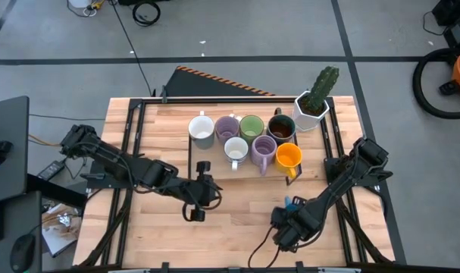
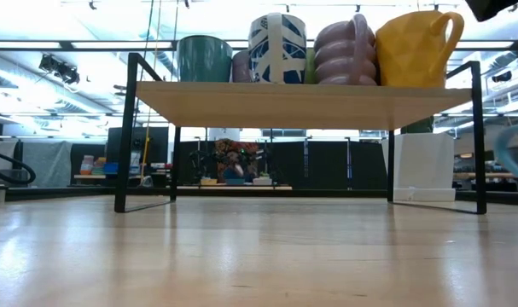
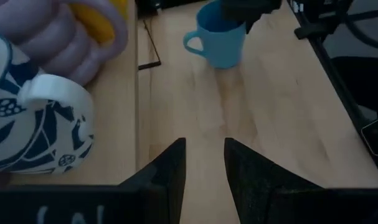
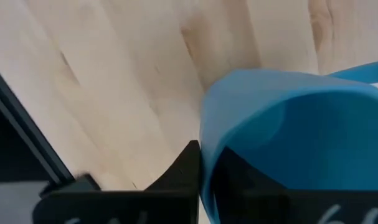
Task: Place coffee mugs
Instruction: Put the blue mug on the shelf
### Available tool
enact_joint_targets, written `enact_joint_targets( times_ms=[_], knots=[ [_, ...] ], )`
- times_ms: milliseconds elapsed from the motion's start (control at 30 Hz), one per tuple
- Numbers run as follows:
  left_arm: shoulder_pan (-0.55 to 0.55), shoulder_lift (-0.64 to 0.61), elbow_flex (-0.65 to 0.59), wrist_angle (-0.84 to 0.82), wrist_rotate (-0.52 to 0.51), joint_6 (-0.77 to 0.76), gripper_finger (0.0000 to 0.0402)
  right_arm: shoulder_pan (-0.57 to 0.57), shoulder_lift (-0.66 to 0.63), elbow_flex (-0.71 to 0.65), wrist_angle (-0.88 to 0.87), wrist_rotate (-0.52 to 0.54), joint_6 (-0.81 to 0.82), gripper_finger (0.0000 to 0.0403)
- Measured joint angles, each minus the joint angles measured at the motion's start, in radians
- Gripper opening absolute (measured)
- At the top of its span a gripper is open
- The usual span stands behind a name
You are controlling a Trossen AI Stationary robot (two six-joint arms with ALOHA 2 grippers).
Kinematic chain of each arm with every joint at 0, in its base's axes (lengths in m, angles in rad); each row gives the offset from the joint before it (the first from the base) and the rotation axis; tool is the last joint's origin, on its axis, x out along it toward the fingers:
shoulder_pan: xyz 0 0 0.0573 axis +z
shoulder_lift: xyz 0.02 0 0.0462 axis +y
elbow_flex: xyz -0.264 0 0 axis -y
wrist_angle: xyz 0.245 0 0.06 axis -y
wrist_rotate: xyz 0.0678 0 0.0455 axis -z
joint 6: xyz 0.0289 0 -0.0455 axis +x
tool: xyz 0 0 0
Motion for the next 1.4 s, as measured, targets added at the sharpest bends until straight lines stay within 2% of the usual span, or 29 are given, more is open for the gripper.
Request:
enact_joint_targets(
  times_ms=[133, 367, 467, 567, 1067, 1400],
  knots=[
    [0.041, -0.031, 0.004, 0.006, 0.034, 0.003, 0.0115, 0.001, 0.000, 0.000, -0.009, -0.003, -0.084, 0.0026],
    [0.139, -0.092, 0.006, 0.017, 0.213, 0.000, 0.0115, -0.022, 0.001, 0.012, 0.004, -0.010, -0.297, 0.0034],
    [0.154, -0.100, 0.006, 0.020, 0.325, 0.036, 0.0115, -0.028, 0.003, 0.033, 0.021, 0.018, -0.407, 0.0033],
    [0.156, -0.099, 0.005, 0.012, 0.382, 0.053, 0.0115, -0.034, 0.004, 0.056, 0.045, 0.052, -0.522, 0.0033],
    [0.138, -0.099, 0.005, -0.014, 0.426, 0.040, 0.0115, -0.140, 0.004, 0.071, 0.174, 0.032, -0.788, 0.0033],
    [0.152, -0.099, 0.005, -0.018, 0.417, 0.023, 0.0115, -0.154, 0.004, 0.130, 0.213, 0.041, -0.845, 0.0033]
  ],
)
